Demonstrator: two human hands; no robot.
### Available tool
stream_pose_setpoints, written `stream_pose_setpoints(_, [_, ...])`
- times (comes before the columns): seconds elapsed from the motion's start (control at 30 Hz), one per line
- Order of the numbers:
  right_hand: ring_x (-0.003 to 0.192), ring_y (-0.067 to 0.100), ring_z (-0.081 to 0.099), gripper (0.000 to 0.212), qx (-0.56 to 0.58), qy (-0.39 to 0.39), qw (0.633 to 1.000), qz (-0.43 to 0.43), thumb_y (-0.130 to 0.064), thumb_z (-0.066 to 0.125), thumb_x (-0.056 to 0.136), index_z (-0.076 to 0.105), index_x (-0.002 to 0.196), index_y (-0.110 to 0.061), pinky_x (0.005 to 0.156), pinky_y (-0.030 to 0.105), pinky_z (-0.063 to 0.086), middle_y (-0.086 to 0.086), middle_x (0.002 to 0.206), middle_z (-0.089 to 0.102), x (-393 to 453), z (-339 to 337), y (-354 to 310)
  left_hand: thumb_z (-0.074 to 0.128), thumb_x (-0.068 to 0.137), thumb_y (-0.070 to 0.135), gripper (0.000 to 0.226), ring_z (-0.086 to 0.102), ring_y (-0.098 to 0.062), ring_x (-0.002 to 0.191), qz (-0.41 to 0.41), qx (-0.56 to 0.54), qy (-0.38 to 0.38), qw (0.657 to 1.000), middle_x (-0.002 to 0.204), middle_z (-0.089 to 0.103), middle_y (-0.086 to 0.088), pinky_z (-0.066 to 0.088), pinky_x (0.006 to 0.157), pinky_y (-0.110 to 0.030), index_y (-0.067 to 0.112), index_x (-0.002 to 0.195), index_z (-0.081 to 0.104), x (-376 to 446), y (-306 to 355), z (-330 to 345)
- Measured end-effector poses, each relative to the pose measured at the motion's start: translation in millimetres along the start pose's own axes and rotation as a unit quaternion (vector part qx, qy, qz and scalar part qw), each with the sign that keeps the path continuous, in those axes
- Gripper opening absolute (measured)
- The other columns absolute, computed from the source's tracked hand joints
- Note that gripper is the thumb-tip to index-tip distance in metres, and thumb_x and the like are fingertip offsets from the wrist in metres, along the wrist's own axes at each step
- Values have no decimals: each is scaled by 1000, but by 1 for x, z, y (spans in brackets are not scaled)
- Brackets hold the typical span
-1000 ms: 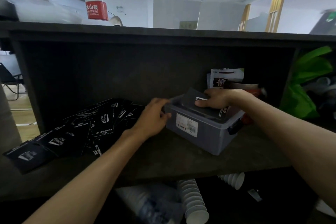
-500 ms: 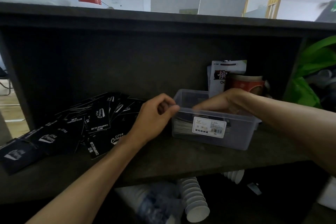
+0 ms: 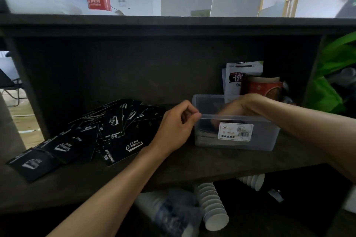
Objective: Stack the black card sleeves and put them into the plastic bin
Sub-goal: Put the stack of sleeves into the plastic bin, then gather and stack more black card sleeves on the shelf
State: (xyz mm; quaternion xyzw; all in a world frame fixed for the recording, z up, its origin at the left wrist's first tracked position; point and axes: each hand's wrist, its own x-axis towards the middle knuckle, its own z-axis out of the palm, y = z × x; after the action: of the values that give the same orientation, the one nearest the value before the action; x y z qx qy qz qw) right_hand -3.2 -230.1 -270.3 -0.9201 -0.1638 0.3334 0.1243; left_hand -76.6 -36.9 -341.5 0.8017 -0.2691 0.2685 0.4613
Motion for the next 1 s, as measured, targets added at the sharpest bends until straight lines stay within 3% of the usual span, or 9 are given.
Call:
stream_pose_setpoints(0.1, [86,12,62,36,-52,1,999,-18,-5,39,103,42,134,13,65,13,50,19,111,57,-5,-5,3,61,94,21,7,59,-6,82,3,5,4,1000,86,60,12,47,70,-13,24,88,60,-1,7,11])
stream_pose_setpoints(0.2, [117,34,57,43,-72,39,996,-38,-16,46,102,42,142,-1,80,24,51,23,137,51,-13,0,6,62,94,21,8,58,-7,80,0,17,9,1000,83,60,11,47,69,-14,23,87,60,-3,14,14])
stream_pose_setpoints(0.37, [87,12,59,35,-101,20,993,-50,-14,43,104,47,136,-1,71,18,52,25,133,54,-9,-4,9,62,94,20,10,57,-8,76,2,29,28,999,80,60,7,46,66,-15,20,85,59,-7,22,17])
stream_pose_setpoints(0.47, [92,17,60,18,-90,26,994,-50,-17,45,102,58,115,-14,80,27,51,14,117,60,-2,-7,12,61,95,22,10,57,-8,77,-3,46,33,998,82,59,8,46,66,-15,22,85,58,-7,23,20])
stream_pose_setpoints(0.6, [104,25,65,25,-71,59,994,-62,-27,49,101,61,120,-17,87,36,53,12,118,65,3,-13,18,58,95,27,12,57,-7,78,-13,65,32,997,84,58,10,44,65,-13,29,84,55,-5,21,25])
stream_pose_setpoints(0.73, [95,18,67,24,-27,167,983,-71,-32,49,100,66,114,-21,70,28,51,4,108,68,-2,-15,18,58,96,26,9,57,-6,81,-22,76,31,996,87,57,10,47,66,-18,28,87,55,-4,24,28])
stream_pose_setpoints(0.83, [88,11,63,17,-13,324,938,-120,-22,52,98,69,100,-20,65,23,43,0,100,67,-9,-15,5,58,96,28,2,58,-2,86,-38,66,1,997,92,59,11,50,70,-17,30,95,58,-7,31,20])
stream_pose_setpoints(0.9, [86,7,62,16,8,404,901,-155,-19,54,97,68,92,-25,64,22,43,-5,95,66,-18,-8,-10,59,96,29,13,58,4,88,-59,76,-13,995,94,61,12,49,70,-11,33,108,58,-15,30,5])
stream_pose_setpoints(1.0, [85,5,63,15,2,441,872,-214,-19,56,96,68,94,-26,69,21,50,-8,91,66,-29,20,-41,61,95,24,17,60,-2,87,-101,189,46,976,95,63,9,52,76,-19,25,112,62,-35,15,-39])
